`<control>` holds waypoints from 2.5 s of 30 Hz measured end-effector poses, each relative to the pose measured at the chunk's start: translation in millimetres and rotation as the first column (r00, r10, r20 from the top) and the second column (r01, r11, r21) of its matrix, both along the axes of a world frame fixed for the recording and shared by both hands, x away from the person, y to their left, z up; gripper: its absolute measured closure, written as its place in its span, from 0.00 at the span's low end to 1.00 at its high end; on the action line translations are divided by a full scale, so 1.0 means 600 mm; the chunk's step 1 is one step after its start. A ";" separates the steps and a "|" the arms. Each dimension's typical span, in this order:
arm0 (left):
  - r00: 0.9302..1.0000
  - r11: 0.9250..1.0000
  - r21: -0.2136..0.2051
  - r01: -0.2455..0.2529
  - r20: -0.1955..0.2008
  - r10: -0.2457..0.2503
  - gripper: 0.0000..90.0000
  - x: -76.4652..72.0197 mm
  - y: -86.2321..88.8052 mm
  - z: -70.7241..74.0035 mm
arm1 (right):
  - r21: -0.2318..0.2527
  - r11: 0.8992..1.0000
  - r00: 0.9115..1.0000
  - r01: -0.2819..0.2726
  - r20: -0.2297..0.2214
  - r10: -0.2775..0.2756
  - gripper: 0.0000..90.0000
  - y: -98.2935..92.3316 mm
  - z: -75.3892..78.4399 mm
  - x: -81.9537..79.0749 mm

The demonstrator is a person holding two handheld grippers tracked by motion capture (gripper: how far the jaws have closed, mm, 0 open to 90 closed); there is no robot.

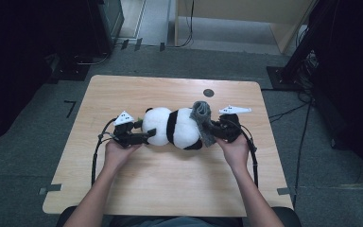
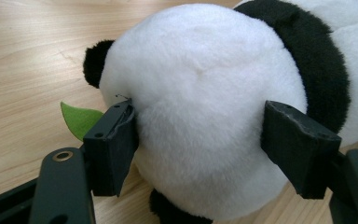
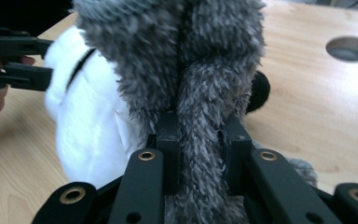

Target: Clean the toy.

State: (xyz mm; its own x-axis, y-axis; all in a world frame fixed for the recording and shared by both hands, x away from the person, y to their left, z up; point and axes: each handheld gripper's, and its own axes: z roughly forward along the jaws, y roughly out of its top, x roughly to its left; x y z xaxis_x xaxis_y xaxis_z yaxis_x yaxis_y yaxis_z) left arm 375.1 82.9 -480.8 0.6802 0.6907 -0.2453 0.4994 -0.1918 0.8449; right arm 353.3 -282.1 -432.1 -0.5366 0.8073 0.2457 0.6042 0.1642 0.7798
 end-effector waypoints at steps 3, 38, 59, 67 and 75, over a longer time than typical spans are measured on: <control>1.000 1.000 0.000 -0.002 -0.004 0.002 0.29 0.000 0.000 -0.001 | -0.005 1.000 1.000 0.009 -0.025 -0.009 0.84 -0.003 -0.015 0.000; 0.999 1.000 0.014 -0.011 -0.033 0.012 0.48 -0.003 0.001 0.007 | -0.013 0.999 0.999 0.034 -0.016 -0.034 0.85 -0.039 0.004 -0.012; 0.999 0.999 0.034 -0.015 -0.036 0.016 0.49 -0.005 -0.001 0.012 | -0.046 0.961 0.961 -0.271 0.041 0.273 0.85 0.081 0.086 -0.052; 0.999 0.999 0.031 -0.016 -0.041 0.017 0.50 -0.006 -0.002 0.013 | -0.112 0.916 0.922 -0.386 -0.018 0.386 0.85 0.151 0.065 -0.054; 0.999 1.000 0.022 -0.017 -0.047 0.018 0.51 -0.006 -0.002 0.017 | -0.134 0.889 0.899 -0.438 -0.074 0.432 0.85 0.204 0.031 -0.047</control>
State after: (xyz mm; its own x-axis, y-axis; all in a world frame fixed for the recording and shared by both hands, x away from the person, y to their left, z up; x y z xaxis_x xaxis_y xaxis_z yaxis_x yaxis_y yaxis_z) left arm 371.3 81.8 -470.7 0.6557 0.7081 -0.2621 0.5425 -0.2004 0.8158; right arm 325.2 -159.9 -413.8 -0.8341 0.5233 0.1744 0.4773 0.5262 0.7038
